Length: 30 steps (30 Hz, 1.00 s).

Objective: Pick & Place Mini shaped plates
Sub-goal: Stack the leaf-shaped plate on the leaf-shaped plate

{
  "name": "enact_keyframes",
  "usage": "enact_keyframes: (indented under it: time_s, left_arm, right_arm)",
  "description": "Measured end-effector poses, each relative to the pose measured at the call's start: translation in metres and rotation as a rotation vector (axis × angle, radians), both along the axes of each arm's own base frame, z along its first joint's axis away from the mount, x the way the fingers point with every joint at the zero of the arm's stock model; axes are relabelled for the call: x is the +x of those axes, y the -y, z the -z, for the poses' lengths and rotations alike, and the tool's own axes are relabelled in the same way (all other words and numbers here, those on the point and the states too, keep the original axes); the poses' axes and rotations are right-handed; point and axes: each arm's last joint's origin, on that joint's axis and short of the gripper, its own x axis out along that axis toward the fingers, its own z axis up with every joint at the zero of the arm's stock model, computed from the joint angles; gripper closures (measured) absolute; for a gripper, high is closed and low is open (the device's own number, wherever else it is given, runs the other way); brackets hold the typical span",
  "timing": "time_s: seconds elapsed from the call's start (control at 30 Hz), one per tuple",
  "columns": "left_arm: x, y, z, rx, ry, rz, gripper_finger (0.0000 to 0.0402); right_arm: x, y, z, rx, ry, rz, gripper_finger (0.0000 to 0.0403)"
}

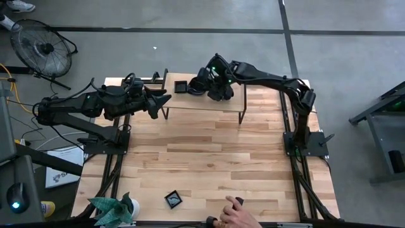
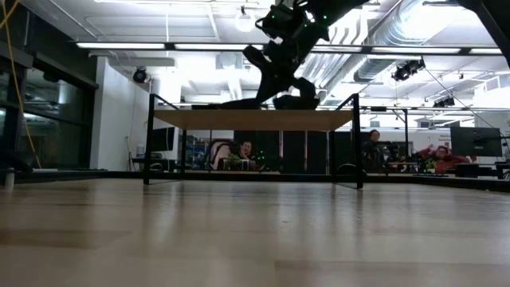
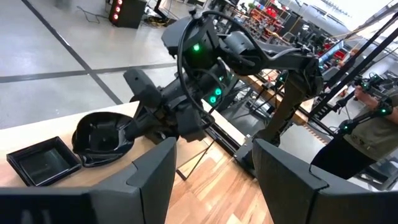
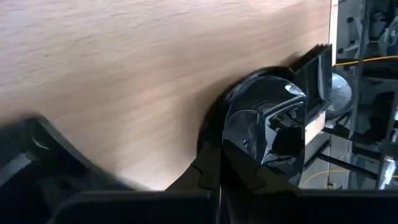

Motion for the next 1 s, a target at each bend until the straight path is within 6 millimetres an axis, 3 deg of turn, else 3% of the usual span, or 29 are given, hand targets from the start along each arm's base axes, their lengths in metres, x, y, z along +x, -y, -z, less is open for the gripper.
enact_keyframes:
  time_s: [0.37, 1.0]
  left_arm:
    - [0.0, 0.0, 0.0, 0.0, 0.0, -0.001, 0.0192]
    - [0.0, 0.0, 0.0, 0.0, -0.003, 0.0, 0.0192]
  right_arm:
    - [0.002, 0.001, 0.001, -0.047, 0.025, 0.012, 0.0397]
    - [-0.004, -0.004, -0.014, 0.016, 0.083, 0.038, 0.033]
